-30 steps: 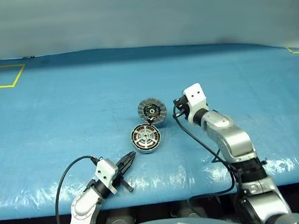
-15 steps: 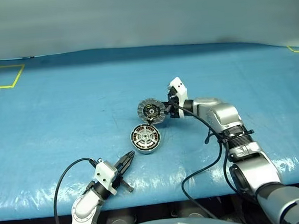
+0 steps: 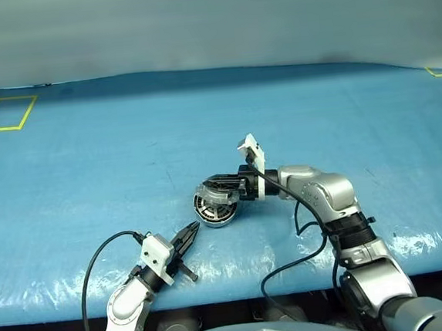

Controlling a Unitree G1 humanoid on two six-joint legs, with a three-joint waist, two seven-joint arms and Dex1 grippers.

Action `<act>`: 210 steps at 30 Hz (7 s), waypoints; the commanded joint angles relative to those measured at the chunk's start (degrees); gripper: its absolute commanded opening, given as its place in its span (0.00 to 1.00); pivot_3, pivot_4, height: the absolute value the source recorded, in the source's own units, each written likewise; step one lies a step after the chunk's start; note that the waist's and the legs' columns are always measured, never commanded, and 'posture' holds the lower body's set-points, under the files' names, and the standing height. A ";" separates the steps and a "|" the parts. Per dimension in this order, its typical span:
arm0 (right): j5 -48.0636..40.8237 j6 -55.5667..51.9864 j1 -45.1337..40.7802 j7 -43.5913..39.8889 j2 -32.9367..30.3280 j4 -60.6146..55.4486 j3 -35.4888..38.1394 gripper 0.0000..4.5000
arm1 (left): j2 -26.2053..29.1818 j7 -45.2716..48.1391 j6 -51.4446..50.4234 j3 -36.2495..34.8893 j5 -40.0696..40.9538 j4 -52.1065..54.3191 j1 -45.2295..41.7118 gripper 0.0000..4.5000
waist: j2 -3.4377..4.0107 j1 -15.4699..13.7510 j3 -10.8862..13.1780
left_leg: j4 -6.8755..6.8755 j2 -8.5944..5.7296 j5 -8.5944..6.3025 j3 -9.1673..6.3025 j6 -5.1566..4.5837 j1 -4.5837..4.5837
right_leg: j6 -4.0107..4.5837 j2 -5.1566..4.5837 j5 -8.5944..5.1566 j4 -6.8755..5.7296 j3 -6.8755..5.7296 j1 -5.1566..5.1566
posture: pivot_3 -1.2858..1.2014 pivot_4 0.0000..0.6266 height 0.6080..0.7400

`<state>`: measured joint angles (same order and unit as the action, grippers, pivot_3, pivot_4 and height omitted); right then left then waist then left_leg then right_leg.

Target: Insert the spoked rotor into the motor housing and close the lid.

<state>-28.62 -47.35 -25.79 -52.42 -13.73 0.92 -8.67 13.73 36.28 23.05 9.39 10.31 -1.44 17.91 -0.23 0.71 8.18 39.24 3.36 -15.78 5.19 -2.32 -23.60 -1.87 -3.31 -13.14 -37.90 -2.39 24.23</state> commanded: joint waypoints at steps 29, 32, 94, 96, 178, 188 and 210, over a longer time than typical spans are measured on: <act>12.56 21.79 29.13 18.17 -7.56 -33.21 -2.74 0.08 | 2.13 0.47 -1.09 -1.46 1.82 2.32 2.68 0.00 | -0.10 -0.07 -0.32 | -0.07 0.02 0.00 -0.02 0.02 -0.02 | 0.17 0.03 -0.31 0.08 -0.01 0.19 | 0.52 0.24 1.00; 11.22 17.29 30.84 18.60 -11.55 -36.97 -0.33 0.27 | 2.07 0.31 -0.91 -0.91 1.47 2.48 3.15 0.00 | -0.11 -0.03 -0.31 | -0.06 0.03 0.00 -0.01 0.02 -0.02 | 0.17 0.04 -0.31 0.08 0.01 0.14 | 0.52 0.24 1.00; 11.05 14.24 30.39 20.02 -13.24 -35.76 -1.61 0.99 | 2.36 0.20 -1.07 -0.75 0.71 2.19 1.52 0.00 | -0.22 -0.11 -0.25 | -0.03 0.02 0.00 -0.04 0.02 0.01 | 0.20 0.04 -0.30 0.09 0.00 0.19 | 0.52 0.24 1.00; 10.94 14.26 30.37 19.88 -13.42 -35.56 -1.31 0.99 | 2.28 0.01 -0.84 -0.76 0.49 2.26 1.38 0.00 | -0.22 -0.11 -0.25 | -0.04 0.02 0.00 -0.04 0.01 0.00 | 0.20 0.04 -0.30 0.09 0.00 0.19 | 0.52 0.24 1.00; 17.28 1.85 20.19 31.02 -3.08 -37.19 -11.18 0.58 | 1.01 -2.39 0.91 -1.07 0.48 1.97 3.68 0.00 | -0.10 0.02 -0.25 | -0.05 0.07 0.01 0.04 0.03 -0.05 | 0.29 0.07 -0.21 0.04 0.04 0.21 | 0.52 0.24 1.00; 21.30 5.53 18.31 34.40 1.19 -30.80 -15.73 1.00 | 0.43 -3.00 1.43 -0.98 0.01 1.98 3.65 0.00 | -0.11 0.02 -0.25 | -0.05 0.05 0.00 0.04 0.03 -0.06 | 0.29 0.07 -0.21 0.07 0.03 0.25 | 0.52 0.24 1.00; 25.18 12.44 20.09 32.99 0.57 -24.47 -16.08 0.68 | 0.83 -2.20 1.38 -1.01 0.35 0.91 2.73 0.00 | -0.13 -0.03 -0.26 | -0.05 0.05 0.00 0.02 0.03 -0.05 | 0.29 0.07 -0.21 0.07 0.01 0.24 | 0.52 0.24 1.00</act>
<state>-3.65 -35.35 -5.63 -19.14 -13.05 -22.51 -25.75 14.68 33.85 23.90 8.37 10.26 -0.11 20.54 -0.36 0.67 7.93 39.18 3.41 -15.77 5.21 -2.30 -23.64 -1.59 -3.24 -13.36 -37.83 -2.38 24.47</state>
